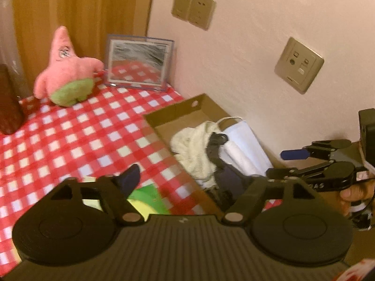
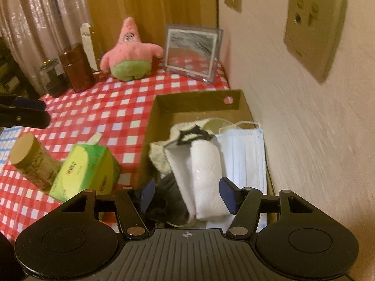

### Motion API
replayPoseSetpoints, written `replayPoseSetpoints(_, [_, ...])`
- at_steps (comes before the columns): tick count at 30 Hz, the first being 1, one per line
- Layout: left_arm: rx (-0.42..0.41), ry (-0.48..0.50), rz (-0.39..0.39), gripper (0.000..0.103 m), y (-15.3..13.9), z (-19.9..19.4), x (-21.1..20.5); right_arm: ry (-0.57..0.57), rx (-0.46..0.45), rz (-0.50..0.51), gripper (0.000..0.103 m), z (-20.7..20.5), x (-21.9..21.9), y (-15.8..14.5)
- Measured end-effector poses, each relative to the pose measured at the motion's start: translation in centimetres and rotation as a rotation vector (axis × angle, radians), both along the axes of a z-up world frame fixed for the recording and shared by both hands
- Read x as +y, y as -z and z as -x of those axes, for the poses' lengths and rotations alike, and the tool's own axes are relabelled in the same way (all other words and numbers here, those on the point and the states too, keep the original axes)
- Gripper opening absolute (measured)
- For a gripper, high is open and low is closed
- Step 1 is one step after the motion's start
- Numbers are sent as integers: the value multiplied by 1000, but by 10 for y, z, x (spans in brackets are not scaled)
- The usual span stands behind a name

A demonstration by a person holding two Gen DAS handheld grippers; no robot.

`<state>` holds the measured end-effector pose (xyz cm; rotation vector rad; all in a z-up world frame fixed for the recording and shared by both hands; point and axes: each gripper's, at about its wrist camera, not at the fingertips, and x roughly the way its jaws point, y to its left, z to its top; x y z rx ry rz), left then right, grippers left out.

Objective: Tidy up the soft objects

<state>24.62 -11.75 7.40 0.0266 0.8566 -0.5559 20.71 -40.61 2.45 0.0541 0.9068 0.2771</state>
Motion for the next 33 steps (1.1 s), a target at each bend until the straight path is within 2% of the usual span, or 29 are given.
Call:
replayPoseSetpoints(4, [-25,-13,-27,90,-13,10,30,-31,-13,-10,61,2,14,-14])
replayPoseSetpoints(11, [-82,-81,-87,91,-26,29,92,-134,-37,-10,62,2,50,-31])
replayPoseSetpoints(16, [-131,-101,-120,91,-29,41,135,-229,-48,23,64,-6,82,-32])
replayPoseSetpoints(20, [-130,-113,-137,91,-29,42,174,-340,-65,73,64,-15,111,-31])
replayPoseSetpoints(24, [-158,-119,-172,91,-28,37,207,-497,-107,129,64,-23,144,-29])
replayPoseSetpoints(30, [-207,-45,-251,91,-12,21,244,-709,-101,196,65,-47,189,-15])
replayPoseSetpoints(33, [-196,-22,-297,91,3,7,258,-795,-86,236,65,-63,213,-2])
